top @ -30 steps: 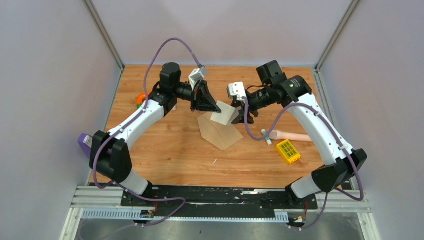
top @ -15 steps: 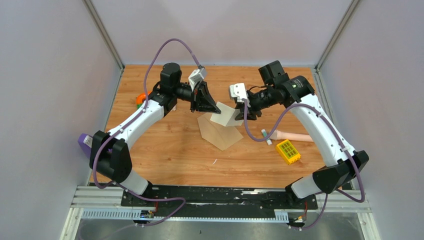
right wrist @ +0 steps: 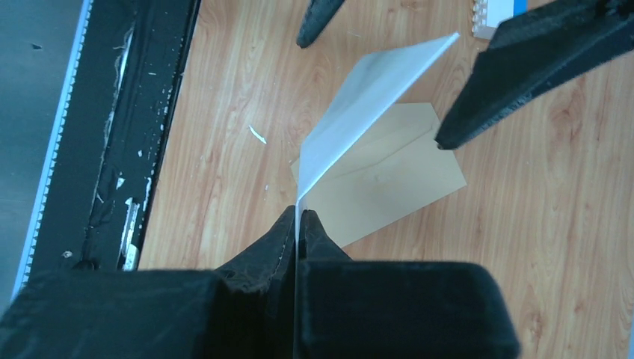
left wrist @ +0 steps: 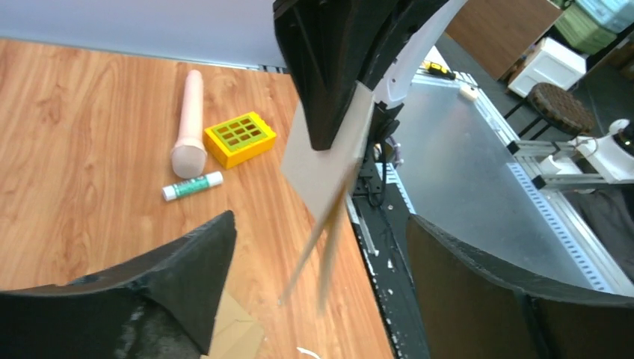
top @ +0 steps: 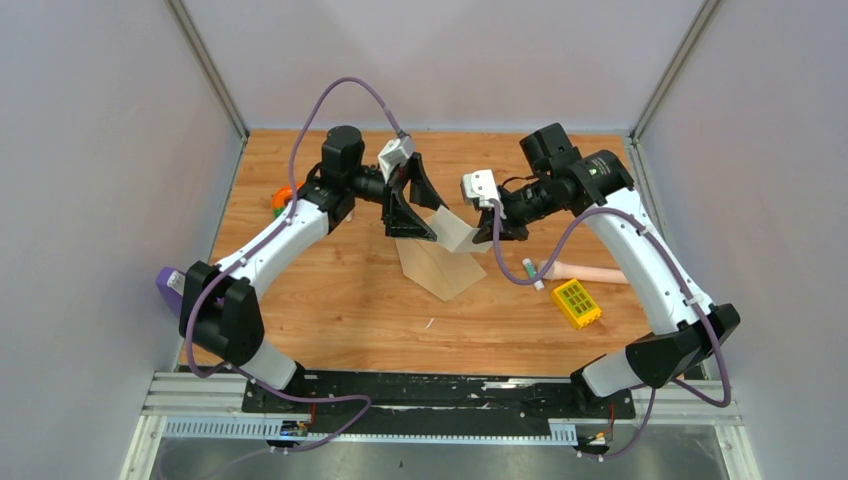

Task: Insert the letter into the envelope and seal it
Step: Fold the letter.

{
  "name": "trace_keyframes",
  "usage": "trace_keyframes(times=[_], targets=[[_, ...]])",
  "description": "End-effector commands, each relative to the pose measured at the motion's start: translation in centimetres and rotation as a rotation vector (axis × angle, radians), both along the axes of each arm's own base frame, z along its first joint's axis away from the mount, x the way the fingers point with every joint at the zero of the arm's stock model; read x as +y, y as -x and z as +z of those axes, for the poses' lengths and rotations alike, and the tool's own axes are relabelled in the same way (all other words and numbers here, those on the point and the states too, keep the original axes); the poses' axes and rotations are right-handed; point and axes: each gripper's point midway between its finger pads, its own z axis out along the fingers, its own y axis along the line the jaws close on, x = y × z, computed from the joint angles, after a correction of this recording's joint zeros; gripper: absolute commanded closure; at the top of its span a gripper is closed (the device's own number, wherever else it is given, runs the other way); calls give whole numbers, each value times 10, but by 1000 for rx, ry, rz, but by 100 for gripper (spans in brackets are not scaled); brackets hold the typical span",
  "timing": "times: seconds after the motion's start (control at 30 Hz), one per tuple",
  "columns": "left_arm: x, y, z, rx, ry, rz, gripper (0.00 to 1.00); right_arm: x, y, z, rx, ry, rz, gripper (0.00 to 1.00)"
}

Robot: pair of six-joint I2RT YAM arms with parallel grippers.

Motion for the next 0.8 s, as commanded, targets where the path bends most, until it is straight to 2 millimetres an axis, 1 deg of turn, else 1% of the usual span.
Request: trace_keyframes(times=[0.0,0.03,0.07,0.1,0.13,0.17,0.2,0.23,0.27,0.3,0.33,0.37,0.4,0.43,0.5,0.53,0.57,0.6,0.63,0.67,0.7,0.73,0.77], targets=[[4,-6,27,-79,33,48,3,5,12,22,19,-70,36,100],[8,-11,30,-84,34,70,1,5,12,22,28,-77,28,100],[10,-14,38,-95,40,94,1,6,10,22,42,-81,14,100],[18,-22,42,-103,43,129,0,7,8,23,52,-91,-4,100],[23,-24,54,-128,55,158,0,8,6,23,76,-100,-33,100],[33,-33,59,-141,58,201,0,8,3,24,94,-109,-54,100],[40,-35,71,-173,70,240,0,10,0,24,115,-121,-78,100],[49,-41,76,-188,72,279,0,11,-5,25,136,-134,-113,100],[54,-42,87,-218,73,316,0,13,-10,26,158,-151,-148,100],[60,-48,97,-248,71,362,0,15,-15,28,181,-168,-183,100],[64,-46,94,-260,43,376,0,17,-22,28,204,-181,-236,100],[66,-48,102,-297,37,403,0,20,-27,28,225,-196,-267,100],[66,-46,100,-310,25,404,0,22,-30,29,255,-209,-295,100],[66,-46,103,-319,26,407,0,25,-33,31,286,-223,-318,100],[61,-44,102,-321,25,397,0,31,-36,36,334,-252,-343,100],[55,-40,98,-313,21,377,0,33,-37,39,348,-263,-347,100],[51,-40,95,-330,16,373,0,35,-39,41,363,-272,-353,100],[41,-34,87,-310,-1,344,0,36,-41,44,367,-283,-359,100],[36,-35,82,-340,-13,344,0,37,-44,46,375,-288,-366,100],[25,-28,71,-319,-40,309,0,38,-47,48,380,-298,-372,100],[20,-29,60,-320,-70,304,0,38,-49,51,391,-306,-374,100],[11,-22,55,-323,-79,275,0,38,-50,53,410,-317,-370,100],[7,-24,48,-323,-100,273,0,37,-51,56,429,-329,-366,100]])
